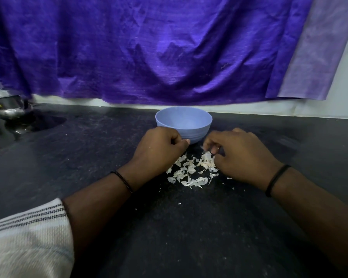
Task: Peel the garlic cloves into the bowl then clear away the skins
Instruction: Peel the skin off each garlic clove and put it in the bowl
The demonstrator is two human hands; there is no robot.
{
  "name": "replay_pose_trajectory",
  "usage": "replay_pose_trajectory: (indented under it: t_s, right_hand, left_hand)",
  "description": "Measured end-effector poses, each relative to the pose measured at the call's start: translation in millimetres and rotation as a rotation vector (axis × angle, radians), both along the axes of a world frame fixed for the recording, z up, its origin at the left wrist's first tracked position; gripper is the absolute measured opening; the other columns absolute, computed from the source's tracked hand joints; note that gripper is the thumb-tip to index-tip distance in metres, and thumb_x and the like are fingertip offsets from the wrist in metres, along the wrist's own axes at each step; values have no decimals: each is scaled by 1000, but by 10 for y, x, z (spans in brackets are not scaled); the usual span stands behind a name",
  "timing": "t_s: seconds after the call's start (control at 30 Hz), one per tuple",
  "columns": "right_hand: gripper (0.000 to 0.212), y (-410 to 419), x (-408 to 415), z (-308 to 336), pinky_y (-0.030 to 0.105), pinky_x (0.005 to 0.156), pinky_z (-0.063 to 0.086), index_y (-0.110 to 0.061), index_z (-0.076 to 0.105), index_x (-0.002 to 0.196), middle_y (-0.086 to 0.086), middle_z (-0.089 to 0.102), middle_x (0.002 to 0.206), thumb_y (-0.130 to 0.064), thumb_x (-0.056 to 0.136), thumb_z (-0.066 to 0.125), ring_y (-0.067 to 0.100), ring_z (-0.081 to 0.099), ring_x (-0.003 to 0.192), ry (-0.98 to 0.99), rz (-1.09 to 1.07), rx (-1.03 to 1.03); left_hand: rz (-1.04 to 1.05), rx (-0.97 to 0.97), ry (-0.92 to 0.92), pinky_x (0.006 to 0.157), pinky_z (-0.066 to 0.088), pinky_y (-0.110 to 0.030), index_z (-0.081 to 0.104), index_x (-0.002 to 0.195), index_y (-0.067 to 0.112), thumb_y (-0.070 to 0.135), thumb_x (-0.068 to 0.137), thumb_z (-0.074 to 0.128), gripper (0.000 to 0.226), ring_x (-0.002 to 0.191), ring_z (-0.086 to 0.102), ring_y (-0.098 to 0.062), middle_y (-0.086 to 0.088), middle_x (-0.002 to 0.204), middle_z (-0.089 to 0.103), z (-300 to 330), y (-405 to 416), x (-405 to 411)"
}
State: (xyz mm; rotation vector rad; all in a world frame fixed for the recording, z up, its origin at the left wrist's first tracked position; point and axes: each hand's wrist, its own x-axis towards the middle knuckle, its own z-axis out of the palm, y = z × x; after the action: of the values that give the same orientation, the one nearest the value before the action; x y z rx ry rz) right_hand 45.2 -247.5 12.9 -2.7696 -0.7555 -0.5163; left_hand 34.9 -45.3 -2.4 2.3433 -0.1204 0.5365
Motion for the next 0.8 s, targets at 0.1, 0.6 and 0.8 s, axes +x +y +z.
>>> replay_pose_trajectory:
  t_s: [0.1, 0.6, 0.8]
  right_hand:
    - [8, 12, -17, -4, 30, 79, 31, -38, 65, 89, -17, 59, 86, -36, 82, 68, 9, 47, 92, 10, 21, -23]
    - [6, 61, -17, -72, 33, 86, 43, -32, 67, 79, -14, 60, 82, -37, 81, 68, 12, 56, 93, 125, -1, 50]
    - [9, 60, -29, -69, 36, 88, 39, -42, 68, 91, -15, 55, 93, -41, 83, 70, 12, 47, 97, 139, 54, 9]
  left_hand:
    - [1, 11, 3, 58, 51, -26, 65, 62, 19, 37, 88, 71, 32, 48, 55, 0, 9, 53, 62, 2, -11, 5]
    - [-46, 28, -3, 54, 39, -8, 70, 80, 26, 24, 87, 68, 7, 68, 60, 4, 11, 68, 66, 6, -37, -26]
    - [-61, 26, -24, 56, 41, -12, 70, 80, 24, 24, 87, 69, 7, 66, 60, 1, 10, 69, 67, 6, -39, -32]
